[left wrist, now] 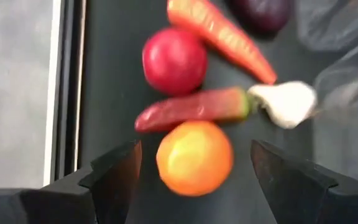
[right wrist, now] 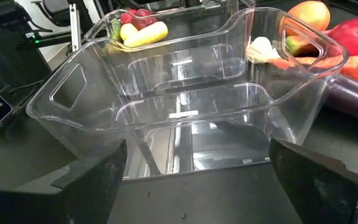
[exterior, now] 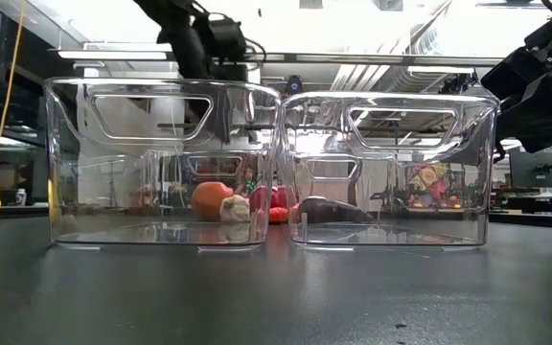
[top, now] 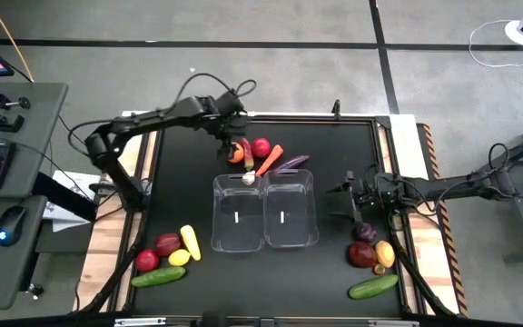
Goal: Sort produce into baskets
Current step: Put the orange into the left transparent bin
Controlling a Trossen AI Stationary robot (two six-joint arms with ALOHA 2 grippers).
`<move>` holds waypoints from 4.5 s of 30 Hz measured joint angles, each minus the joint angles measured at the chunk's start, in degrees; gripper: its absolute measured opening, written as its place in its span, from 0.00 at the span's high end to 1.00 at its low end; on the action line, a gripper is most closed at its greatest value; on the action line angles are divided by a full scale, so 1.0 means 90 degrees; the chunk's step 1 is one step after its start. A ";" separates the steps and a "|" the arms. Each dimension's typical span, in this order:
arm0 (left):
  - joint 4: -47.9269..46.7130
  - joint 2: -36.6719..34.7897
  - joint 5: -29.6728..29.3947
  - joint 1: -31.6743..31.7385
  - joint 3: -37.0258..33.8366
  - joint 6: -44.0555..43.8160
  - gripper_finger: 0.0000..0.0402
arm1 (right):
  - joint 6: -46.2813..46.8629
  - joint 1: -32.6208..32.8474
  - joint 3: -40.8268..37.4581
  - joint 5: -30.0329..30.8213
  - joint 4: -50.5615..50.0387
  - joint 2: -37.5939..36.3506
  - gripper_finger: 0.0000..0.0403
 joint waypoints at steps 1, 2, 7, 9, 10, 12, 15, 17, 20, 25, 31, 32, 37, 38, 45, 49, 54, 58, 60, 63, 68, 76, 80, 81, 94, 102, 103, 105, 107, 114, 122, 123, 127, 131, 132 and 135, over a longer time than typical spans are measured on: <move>-0.0044 0.0091 -0.0111 0.0000 0.0000 0.0039 0.27 | 0.0000 0.0001 0.0000 0.0001 0.0000 0.0000 0.04; -0.0071 0.0163 -0.0167 0.0000 0.0000 0.0075 0.27 | 0.0000 0.0001 -0.0001 0.0000 0.0000 0.0000 0.04; -0.0164 0.0296 -0.0154 0.0005 -0.0002 0.0160 0.27 | 0.0000 0.0000 -0.0001 0.0000 0.0000 -0.0001 0.04; -0.0121 0.0307 -0.0111 0.0017 -0.0002 0.0140 0.26 | 0.0000 0.0002 0.0001 0.0000 0.0000 0.0000 0.04; -0.0098 0.0306 -0.0111 0.0019 -0.0002 0.0140 0.26 | 0.0000 0.0001 0.0001 0.0000 0.0000 0.0000 0.04; -0.0014 0.0302 -0.0106 0.0035 0.0000 0.0131 0.23 | 0.0000 0.0002 0.0000 0.0000 0.0000 0.0000 0.04; 0.0121 0.0304 -0.0108 0.0061 0.0000 0.0130 0.17 | -0.0001 0.0000 -0.0001 0.0000 0.0000 0.0000 0.04; 0.0363 0.0304 -0.0129 0.0061 0.0000 -0.0001 0.15 | -0.0002 0.0002 0.0000 0.0000 0.0000 -0.0001 0.04; 0.0600 0.0296 -0.0203 0.0060 0.0000 -0.0316 0.13 | 0.0000 0.0002 0.0001 0.0000 0.0000 0.0000 0.04; 0.0765 0.0286 -0.0225 0.0053 0.0002 -0.0863 0.13 | 0.0000 0.0000 0.0001 0.0000 0.0000 -0.0001 0.04; 0.0336 0.0289 -0.0244 0.0102 -0.0329 -0.0655 0.13 | 0.0000 0.0000 0.0001 0.0000 0.0000 -0.0001 0.04; 0.0354 0.0290 -0.0172 0.0102 -0.0432 -0.0597 0.13 | 0.0000 0.0002 0.0001 0.0000 0.0000 0.0000 0.04; 0.0732 0.0295 -0.0173 0.0098 -0.0924 -0.0265 0.13 | 0.0000 0.0002 -0.0001 0.0002 0.0000 -0.0001 0.04; 0.0904 0.0295 -0.0295 0.0090 -0.1018 -0.0209 0.13 | 0.0000 0.0000 -0.0001 0.0000 0.0000 0.0001 0.04; 0.1559 0.0295 -0.0548 0.0136 -0.1520 0.0173 0.13 | 0.0000 0.0000 -0.0001 0.0000 0.0000 0.0001 0.04; 0.1909 0.0295 -0.0585 0.0136 -0.1655 0.0449 0.13 | 0.0000 0.0000 -0.0001 0.0000 -0.0002 0.0001 0.04; 0.2269 0.0295 -0.0585 0.0143 -0.1703 0.0745 0.13 | 0.0000 0.0000 0.0001 0.0000 0.0000 -0.0001 0.04; 0.2428 0.0387 -0.0585 0.0151 -0.1700 0.1019 0.13 | 0.0000 0.0001 0.0000 0.0002 -0.0001 -0.0001 0.04; 0.2391 0.0511 -0.0587 0.0151 -0.1700 0.1178 0.13 | -0.0001 0.0001 0.0000 0.0002 -0.0001 0.0000 0.04; 0.2412 0.0689 -0.0617 0.0148 -0.1687 0.1249 0.13 | 0.0000 0.0000 0.0001 0.0002 0.0000 0.0001 0.04; 0.2488 0.0925 -0.0876 0.0144 -0.1664 0.1146 0.13 | 0.0000 0.0002 0.0001 0.0000 -0.0001 0.0001 0.04; 0.2407 0.1004 -0.1277 0.0146 -0.1676 0.1106 0.13 | 0.0000 0.0001 0.0001 0.0001 0.0000 -0.0001 0.04; 0.2243 0.1016 -0.1739 0.0145 -0.1682 0.0879 0.15 | 0.0000 0.0002 0.0001 0.0002 -0.0001 0.0000 0.04; 0.2146 0.1016 -0.1806 0.0146 -0.1657 0.0864 0.16 | -0.0001 0.0002 -0.0001 0.0002 -0.0001 -0.0001 0.04; 0.1244 -0.0341 -0.0964 0.0302 -0.0532 -0.0452 0.28 | -0.0001 0.0000 0.0001 0.0001 -0.0002 0.0001 0.04; 0.1278 -0.2111 0.2723 -0.0066 -0.0819 -0.3559 0.25 | 0.0000 0.0000 0.0001 0.0000 0.0000 0.0001 0.04; 0.1241 -0.2282 0.2858 -0.0271 -0.0921 -0.3798 0.25 | 0.0000 0.0001 0.0001 0.0002 -0.0002 0.0000 0.04; 0.1235 -0.2542 0.2879 -0.0765 -0.1155 -0.4209 0.25 | 0.0000 0.0002 0.0001 0.0002 -0.0002 -0.0001 0.04; 0.1212 -0.2634 0.2515 -0.1349 -0.1425 -0.4545 0.25 | 0.0000 0.0001 0.0000 0.0001 -0.0001 -0.0001 0.04; 0.1342 -0.2577 0.0813 -0.2633 -0.1935 -0.5113 0.22 | 0.0000 0.0002 -0.0001 0.0002 -0.0001 0.0001 0.04; 0.1984 -0.2491 0.0646 -0.2730 -0.2053 -0.4719 0.20 | 0.0000 0.0000 0.0000 0.0002 -0.0002 -0.0001 0.04; 0.2022 -0.2479 0.0736 -0.2730 -0.2059 -0.4690 0.20 | 0.0000 0.0002 0.0000 0.0002 -0.0002 0.0000 0.04; 0.1926 -0.2306 0.1535 -0.2687 -0.2053 -0.4576 0.20 | 0.0000 0.0000 0.0000 0.0002 -0.0002 0.0000 0.04; 0.1858 -0.2086 0.2044 -0.2703 -0.2055 -0.4361 0.20 | 0.0000 0.0000 -0.0001 0.0002 -0.0002 -0.0001 0.04; 0.1874 -0.2063 0.2062 -0.2703 -0.2055 -0.4351 0.20 | -0.0002 0.0002 0.0001 0.0002 -0.0002 -0.0001 0.04; 0.1893 -0.1997 0.2067 -0.2701 -0.2055 -0.4454 0.20 | 0.0000 0.0002 0.0001 0.0002 -0.0003 -0.0001 0.04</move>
